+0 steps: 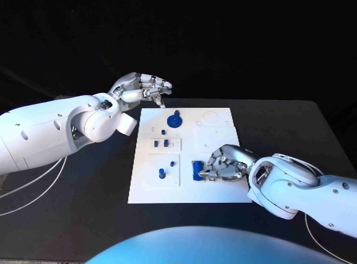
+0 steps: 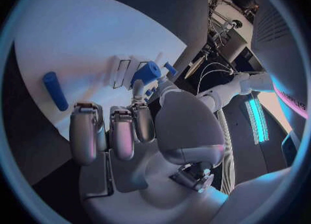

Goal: Assemble the parts on the task board

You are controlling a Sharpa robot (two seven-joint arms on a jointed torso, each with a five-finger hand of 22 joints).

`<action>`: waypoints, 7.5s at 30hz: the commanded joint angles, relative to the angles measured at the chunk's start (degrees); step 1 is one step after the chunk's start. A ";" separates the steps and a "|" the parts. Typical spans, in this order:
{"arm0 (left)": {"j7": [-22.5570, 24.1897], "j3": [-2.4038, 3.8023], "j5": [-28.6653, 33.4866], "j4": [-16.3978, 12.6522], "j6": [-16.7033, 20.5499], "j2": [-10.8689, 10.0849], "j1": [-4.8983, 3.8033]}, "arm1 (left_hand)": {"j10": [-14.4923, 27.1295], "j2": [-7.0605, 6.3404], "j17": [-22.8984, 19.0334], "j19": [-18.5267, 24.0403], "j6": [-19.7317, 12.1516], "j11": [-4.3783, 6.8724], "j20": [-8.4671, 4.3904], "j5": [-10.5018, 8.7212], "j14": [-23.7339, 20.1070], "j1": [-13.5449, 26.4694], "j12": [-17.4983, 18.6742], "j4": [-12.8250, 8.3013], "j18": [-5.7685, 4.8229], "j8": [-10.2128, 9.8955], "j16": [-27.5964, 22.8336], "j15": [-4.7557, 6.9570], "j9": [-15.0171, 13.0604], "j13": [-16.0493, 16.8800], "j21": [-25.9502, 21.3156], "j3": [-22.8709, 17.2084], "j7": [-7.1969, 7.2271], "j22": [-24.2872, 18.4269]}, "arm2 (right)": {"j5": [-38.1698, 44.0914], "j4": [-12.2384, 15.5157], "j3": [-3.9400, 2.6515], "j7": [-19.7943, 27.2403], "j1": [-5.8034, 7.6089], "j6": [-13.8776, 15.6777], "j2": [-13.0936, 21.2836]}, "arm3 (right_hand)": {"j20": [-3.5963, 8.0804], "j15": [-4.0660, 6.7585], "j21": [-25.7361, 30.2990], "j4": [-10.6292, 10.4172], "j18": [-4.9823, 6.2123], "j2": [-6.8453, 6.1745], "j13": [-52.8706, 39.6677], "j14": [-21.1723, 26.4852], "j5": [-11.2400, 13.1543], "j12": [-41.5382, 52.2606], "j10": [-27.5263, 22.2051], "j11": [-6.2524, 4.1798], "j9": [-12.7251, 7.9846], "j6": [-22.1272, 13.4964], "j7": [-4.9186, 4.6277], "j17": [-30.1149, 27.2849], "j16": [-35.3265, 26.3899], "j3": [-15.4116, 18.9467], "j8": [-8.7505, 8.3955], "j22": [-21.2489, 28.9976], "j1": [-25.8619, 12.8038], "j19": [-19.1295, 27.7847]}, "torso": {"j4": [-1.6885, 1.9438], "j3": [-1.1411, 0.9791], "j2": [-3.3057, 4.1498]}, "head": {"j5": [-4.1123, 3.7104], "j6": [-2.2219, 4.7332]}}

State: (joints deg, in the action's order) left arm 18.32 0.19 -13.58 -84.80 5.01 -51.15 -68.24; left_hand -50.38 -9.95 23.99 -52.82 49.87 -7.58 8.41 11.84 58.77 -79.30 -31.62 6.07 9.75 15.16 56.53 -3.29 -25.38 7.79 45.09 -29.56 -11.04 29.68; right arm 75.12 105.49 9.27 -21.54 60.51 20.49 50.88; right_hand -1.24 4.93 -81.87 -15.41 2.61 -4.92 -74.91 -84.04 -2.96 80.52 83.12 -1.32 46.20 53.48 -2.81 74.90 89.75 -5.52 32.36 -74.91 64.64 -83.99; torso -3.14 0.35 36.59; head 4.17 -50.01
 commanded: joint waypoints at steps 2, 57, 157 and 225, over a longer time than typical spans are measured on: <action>0.34 0.02 -0.06 -0.13 -0.74 0.06 -0.02 | 0.40 0.01 0.05 0.01 -0.25 0.03 0.41 0.29 -0.46 0.45 0.26 -0.13 0.74 -0.24 -0.04 -0.13 -0.08 -0.07 -0.39 0.12 0.04 -0.08 | 1.21 -0.74 0.00 0.43 -0.07 -1.98 -0.55 | 0.49 0.25 -0.08 0.26 -0.83 0.22 -5.22 -5.84 0.02 -0.09 0.08 -0.17 0.01 -0.24 0.19 14.55 -0.03 0.22 0.28 -10.11 0.97 -4.13 | -0.02 0.01 0.08 | 0.15 0.01; 0.33 0.02 -0.06 -0.23 -0.64 -0.39 -0.02 | 0.42 0.01 0.10 -0.04 -0.28 0.02 0.41 0.27 -0.49 0.43 0.25 -0.18 0.74 -0.26 -0.02 -0.13 -0.18 -0.07 -0.42 0.11 0.03 -0.09 | 1.44 -0.73 -0.09 1.77 0.00 -0.83 1.83 | 0.50 0.25 0.21 -0.17 -0.78 -0.75 -5.53 -5.80 0.04 -0.02 0.23 -0.18 -0.01 0.09 0.20 14.39 -0.12 1.77 0.45 -10.08 3.02 -4.10 | -0.21 -0.06 -0.02 | 0.66 0.01; 0.39 0.01 -0.06 -0.57 -0.45 -0.82 -0.02 | 0.40 0.05 0.17 -0.08 -0.25 0.04 0.40 0.28 -0.52 0.40 0.22 -0.24 0.74 -0.27 -0.01 -0.13 -0.33 -0.07 -0.46 0.08 0.05 -0.10 | 2.53 -0.93 -0.16 -3.86 -0.53 2.32 5.33 | -0.01 -0.27 1.15 13.61 -0.70 -2.42 -5.12 -5.73 -9.77 -1.84 -0.02 0.44 -0.95 -0.69 -0.62 14.11 -0.34 -34.22 -3.56 -10.46 0.73 -4.16 | -0.13 0.01 0.00 | -0.36 0.01; 0.12 0.02 -0.06 -0.69 -0.95 -0.52 -0.03 | 0.40 0.05 0.17 -0.08 -0.25 0.04 0.40 0.28 -0.52 0.40 0.22 -0.24 0.74 -0.27 -0.01 -0.13 -0.33 -0.07 -0.46 0.08 0.05 -0.10 | -0.12 -5.75 -0.18 -5.96 -0.63 -2.68 -2.92 | 0.45 0.16 1.38 3.95 -0.72 -3.71 -5.84 -5.72 -2.42 -1.39 0.32 -0.01 -1.14 1.83 -0.01 14.03 -0.40 -23.00 -2.57 -10.70 -10.49 -4.30 | -0.12 0.01 -0.03 | 0.24 0.01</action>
State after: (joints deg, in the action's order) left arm 18.13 0.19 -13.58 -85.38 4.98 -51.76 -68.25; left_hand -50.38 -9.95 24.07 -52.82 49.87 -7.58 8.41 11.84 58.56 -79.30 -31.62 6.08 9.75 15.16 56.53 -3.50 -25.63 7.79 44.88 -29.56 -11.04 29.65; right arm 74.26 99.68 9.10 -27.23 59.94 18.77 48.05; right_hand -1.24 4.72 -80.64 -11.16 2.61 -8.75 -74.91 -83.82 -4.67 79.01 83.33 -1.12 45.03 55.24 -2.50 74.90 89.31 -29.07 29.64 -74.94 54.73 -83.99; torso -3.27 0.36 36.57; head 4.38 -50.01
